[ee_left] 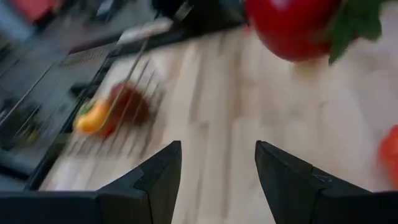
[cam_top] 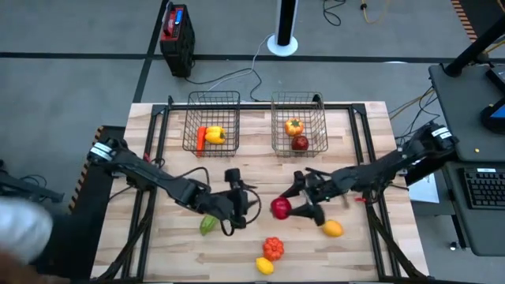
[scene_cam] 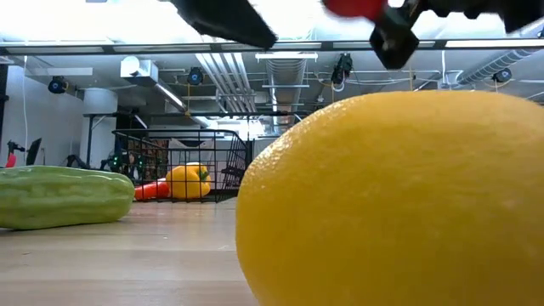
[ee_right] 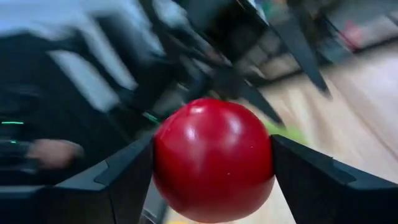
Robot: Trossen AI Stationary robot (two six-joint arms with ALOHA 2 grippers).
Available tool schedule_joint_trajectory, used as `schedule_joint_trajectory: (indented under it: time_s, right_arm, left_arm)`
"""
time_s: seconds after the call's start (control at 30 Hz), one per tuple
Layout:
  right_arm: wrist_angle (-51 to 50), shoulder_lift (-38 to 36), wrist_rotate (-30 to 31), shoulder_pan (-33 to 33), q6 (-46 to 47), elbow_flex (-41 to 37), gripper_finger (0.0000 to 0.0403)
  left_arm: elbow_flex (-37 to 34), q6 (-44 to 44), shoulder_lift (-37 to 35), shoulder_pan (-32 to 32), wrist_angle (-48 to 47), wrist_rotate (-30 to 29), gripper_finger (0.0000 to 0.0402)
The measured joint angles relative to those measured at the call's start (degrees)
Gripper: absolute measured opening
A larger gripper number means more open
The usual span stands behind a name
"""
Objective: Sort produce into baskets
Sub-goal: Put the red tomato into the gold wire basket
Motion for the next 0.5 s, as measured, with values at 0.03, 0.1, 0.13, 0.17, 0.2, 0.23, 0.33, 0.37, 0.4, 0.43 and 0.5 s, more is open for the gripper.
schedule_joint_trajectory:
  time_s: [0.03, 0.1, 0.13, 0.17, 0.2, 0.23, 0.33, 0.37, 0.4, 0.43, 0.5]
  right_arm:
    - [7.1, 0.6, -1.1, 0.0, -1.6, -2.3, 0.0292]
    - [20.1, 2.0, -2.5, 0.0, -4.5, -6.2, 0.0292]
    - [26.4, 3.1, -3.4, 0.0, -5.7, -7.6, 0.0292]
    - [31.6, 4.1, -4.1, -0.1, -6.6, -8.7, 0.0292]
    - [36.0, 5.0, -4.5, -0.1, -7.0, -9.7, 0.0292]
    - [39.5, 5.8, -4.9, -0.2, -7.2, -10.4, 0.0292]
    - [45.2, 8.0, -5.5, -0.2, -7.4, -10.7, 0.0292]
    - [46.6, 8.9, -5.6, -0.2, -7.4, -10.4, 0.0292]
    - [47.2, 9.8, -5.8, -0.1, -7.4, -9.7, 0.0292]
    - [47.5, 10.5, -6.1, -0.1, -7.7, -8.9, 0.0292]
    - [48.1, 12.0, -8.5, -0.1, -7.8, -6.8, 0.0292]
  left_arm:
    - [-1.6, 2.2, 0.0, 0.0, 5.5, 2.1, 0.0187]
    - [-4.4, 6.7, 0.0, 0.0, 17.2, 8.4, 0.0187]
    - [-5.8, 8.7, 0.0, 0.0, 23.9, 11.7, 0.0187]
    - [-6.9, 10.4, 0.3, 0.2, 29.9, 13.6, 0.0187]
    - [-7.7, 12.1, 0.6, 0.2, 35.1, 14.2, 0.0187]
    - [-8.4, 13.5, 0.8, 0.2, 39.2, 14.0, 0.0187]
    - [-9.2, 16.0, 2.2, 0.7, 46.8, 11.6, 0.0188]
    - [-9.2, 16.8, 2.6, 0.9, 48.7, 11.5, 0.0188]
    - [-9.2, 17.6, 2.9, 1.1, 50.5, 11.5, 0.0189]
    - [-9.0, 18.5, 3.4, 1.2, 51.9, 11.7, 0.0190]
    - [-8.4, 20.0, 4.4, 1.1, 53.6, 12.9, 0.0197]
